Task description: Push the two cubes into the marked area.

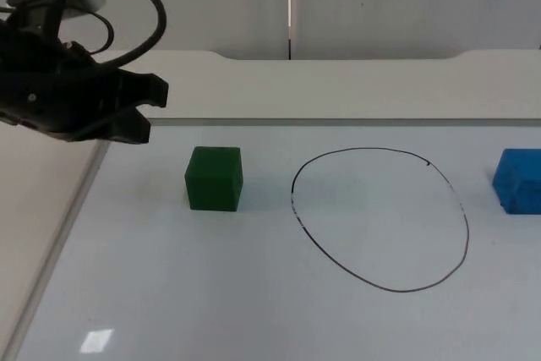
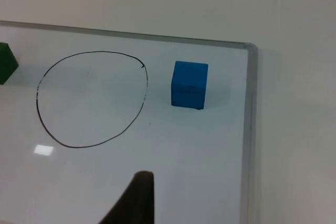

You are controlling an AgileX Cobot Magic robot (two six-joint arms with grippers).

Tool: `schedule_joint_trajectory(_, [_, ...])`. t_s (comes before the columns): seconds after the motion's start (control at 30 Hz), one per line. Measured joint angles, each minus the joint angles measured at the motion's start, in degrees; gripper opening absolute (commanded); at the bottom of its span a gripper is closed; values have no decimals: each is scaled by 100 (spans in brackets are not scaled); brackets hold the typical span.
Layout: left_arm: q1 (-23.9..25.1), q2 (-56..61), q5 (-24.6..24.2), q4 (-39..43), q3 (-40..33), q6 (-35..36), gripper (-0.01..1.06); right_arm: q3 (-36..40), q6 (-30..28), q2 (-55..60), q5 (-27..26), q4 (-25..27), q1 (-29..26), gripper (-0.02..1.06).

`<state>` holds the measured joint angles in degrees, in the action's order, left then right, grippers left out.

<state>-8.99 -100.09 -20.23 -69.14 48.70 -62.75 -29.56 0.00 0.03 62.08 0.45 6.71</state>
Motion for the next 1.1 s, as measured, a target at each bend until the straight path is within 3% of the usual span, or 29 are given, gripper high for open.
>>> schedule_joint_trajectory(0.4, [0, -1257, -119, 0, 816, 0, 0, 0, 0, 0, 0, 0, 0, 105])
schedule_joint_trajectory(0.73, [0, -1677, -138, 0, 931, 0, 0, 0, 0, 0, 0, 0, 0, 105])
schedule_joint_trajectory(1.1, [-303, -1719, 287, -40, 966, -90, 0, 0, 0, 0, 0, 0, 0, 105])
